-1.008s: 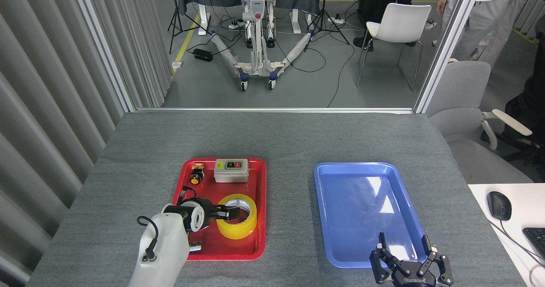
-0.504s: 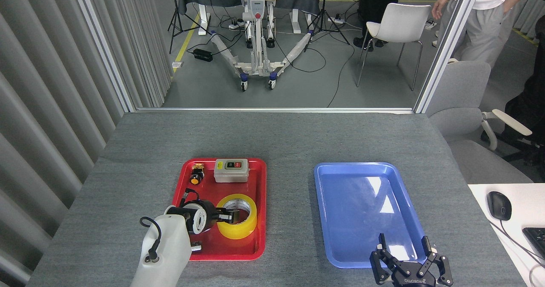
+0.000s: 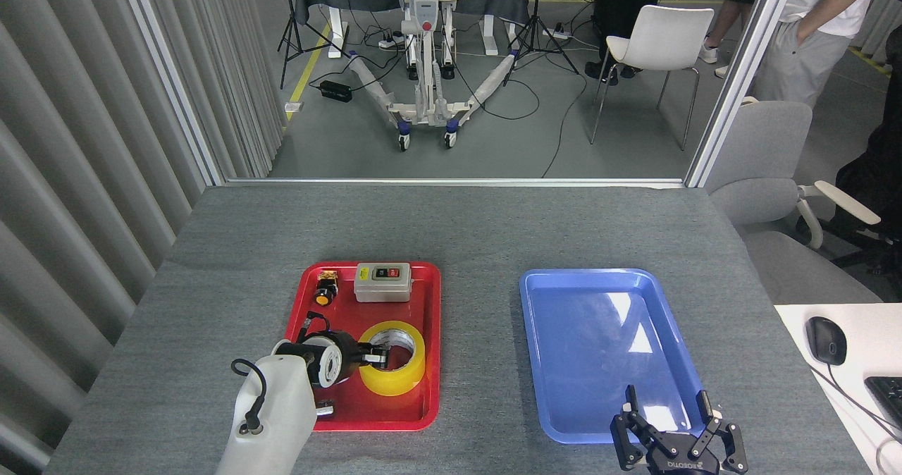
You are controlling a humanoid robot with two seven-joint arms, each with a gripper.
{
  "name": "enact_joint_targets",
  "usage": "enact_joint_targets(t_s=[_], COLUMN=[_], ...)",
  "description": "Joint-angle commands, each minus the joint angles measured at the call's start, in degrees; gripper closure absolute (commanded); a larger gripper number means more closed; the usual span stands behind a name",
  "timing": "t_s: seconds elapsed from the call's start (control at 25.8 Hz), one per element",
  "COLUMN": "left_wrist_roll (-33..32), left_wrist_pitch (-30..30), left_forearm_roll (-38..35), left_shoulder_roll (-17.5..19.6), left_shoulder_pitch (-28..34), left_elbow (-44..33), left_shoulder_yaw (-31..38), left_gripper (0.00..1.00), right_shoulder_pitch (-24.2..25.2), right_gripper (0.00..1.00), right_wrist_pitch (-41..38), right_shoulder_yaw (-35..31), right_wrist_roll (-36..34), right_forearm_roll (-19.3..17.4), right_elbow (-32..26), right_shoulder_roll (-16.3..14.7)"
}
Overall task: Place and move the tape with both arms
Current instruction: 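Lower the left gripper into the tape roll's hole and grip it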
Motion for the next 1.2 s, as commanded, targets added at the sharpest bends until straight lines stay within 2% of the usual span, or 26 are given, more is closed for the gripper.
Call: enact_joint_targets(t_s=[0.0, 0.12, 0.89, 1.05, 1.16], left_wrist_roll=[-0.13, -0.13, 0.13, 0.13, 0.13], left_wrist_pitch=[-1.04, -1.21, -2.62, -2.80, -3.32], left_forearm_roll=[0.01, 0.01, 0.80, 1.33, 1.42], left_shoulder_roll=[0.22, 0.22, 0.40, 0.66, 0.48], left_shoulder_pitch=[-0.02, 0.07, 0.42, 1.30, 2.00], left_elbow=[-0.02, -0.02, -1.51, -4.15, -4.94], left_shoulder_yaw=[0.05, 0.14, 2.60, 4.53, 5.33], left_gripper=[0.56, 0.64, 0.65, 0.72, 0.72], right_shoulder_pitch=[0.00, 0.00, -0.09, -0.17, -0.17], right_gripper=[0.00, 0.00, 0.00, 0.00, 0.00], right_wrist_pitch=[-0.01, 0.08, 1.66, 1.57, 1.48], right_shoulder_yaw=[0.00, 0.09, 0.00, 0.00, 0.00], right_wrist_roll=[0.07, 0.16, 0.07, 0.07, -0.02], right_forearm_roll=[0.17, 0.26, 0.17, 0.26, 0.35], right_elbow=[0.00, 0.00, 1.76, 1.76, 1.76], right_shoulder_roll=[0.07, 0.07, 0.15, 0.15, 0.15])
